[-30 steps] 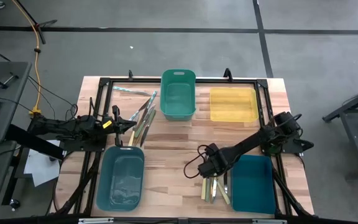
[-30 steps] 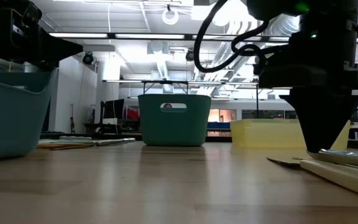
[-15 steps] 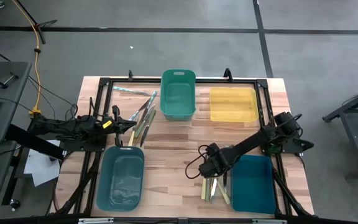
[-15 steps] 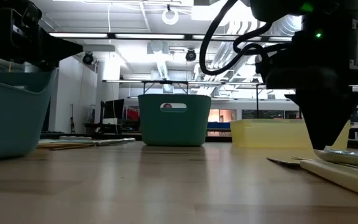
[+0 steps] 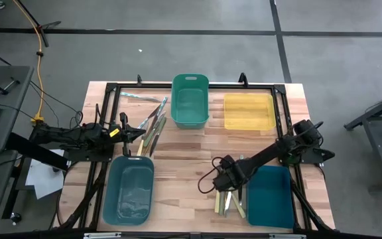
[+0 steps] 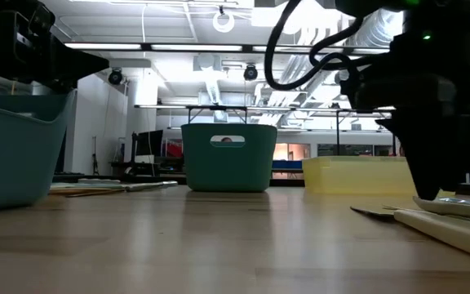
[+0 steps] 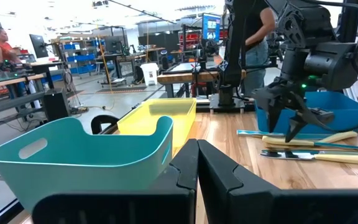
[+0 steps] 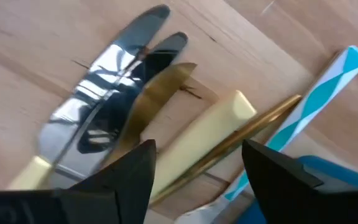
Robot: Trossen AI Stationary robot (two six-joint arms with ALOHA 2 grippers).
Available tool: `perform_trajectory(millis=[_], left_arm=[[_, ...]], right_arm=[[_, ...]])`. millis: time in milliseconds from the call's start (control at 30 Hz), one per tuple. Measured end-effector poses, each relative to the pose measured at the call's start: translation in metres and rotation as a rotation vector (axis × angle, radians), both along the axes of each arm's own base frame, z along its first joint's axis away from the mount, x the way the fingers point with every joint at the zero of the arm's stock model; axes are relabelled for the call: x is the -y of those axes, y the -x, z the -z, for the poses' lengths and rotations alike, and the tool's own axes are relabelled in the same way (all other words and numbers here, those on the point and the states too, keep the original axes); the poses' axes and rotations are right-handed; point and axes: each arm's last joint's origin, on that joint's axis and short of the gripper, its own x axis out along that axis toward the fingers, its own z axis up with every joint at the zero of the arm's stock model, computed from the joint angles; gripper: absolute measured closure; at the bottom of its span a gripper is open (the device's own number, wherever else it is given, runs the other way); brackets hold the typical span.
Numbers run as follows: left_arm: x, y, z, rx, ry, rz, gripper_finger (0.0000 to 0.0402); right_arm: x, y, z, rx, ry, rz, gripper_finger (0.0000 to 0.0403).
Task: Sort silverware by color (type)
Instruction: Put the yellow knife into the green bin
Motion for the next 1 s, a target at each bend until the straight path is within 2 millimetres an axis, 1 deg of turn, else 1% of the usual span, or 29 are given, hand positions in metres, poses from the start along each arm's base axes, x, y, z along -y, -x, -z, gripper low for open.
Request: perform_trajectory(millis=[200, 433, 700, 1000], left_arm=[[0.0, 0.0, 0.0, 0.0, 0.0, 0.0, 0.0401], [0.0, 0.0, 0.0, 0.0, 0.0, 0.0, 0.0401], [0.0, 0.0, 0.0, 0.001, 0.0, 0.0, 0.0401], [0.0, 0.0, 0.0, 0.0, 0.0, 0.0, 0.0401]], right_arm=[[0.001, 0.0, 0.0, 0.019, 0.022, 0.067, 0.017], [0.006, 0.006, 0.013, 0.016, 0.026, 0.127, 0.0186], [0.01, 0.001, 0.013, 0.06, 0.038, 0.139, 0.0199], [0.014, -0.003, 0.013, 0.103, 0.066, 0.146, 0.0221]])
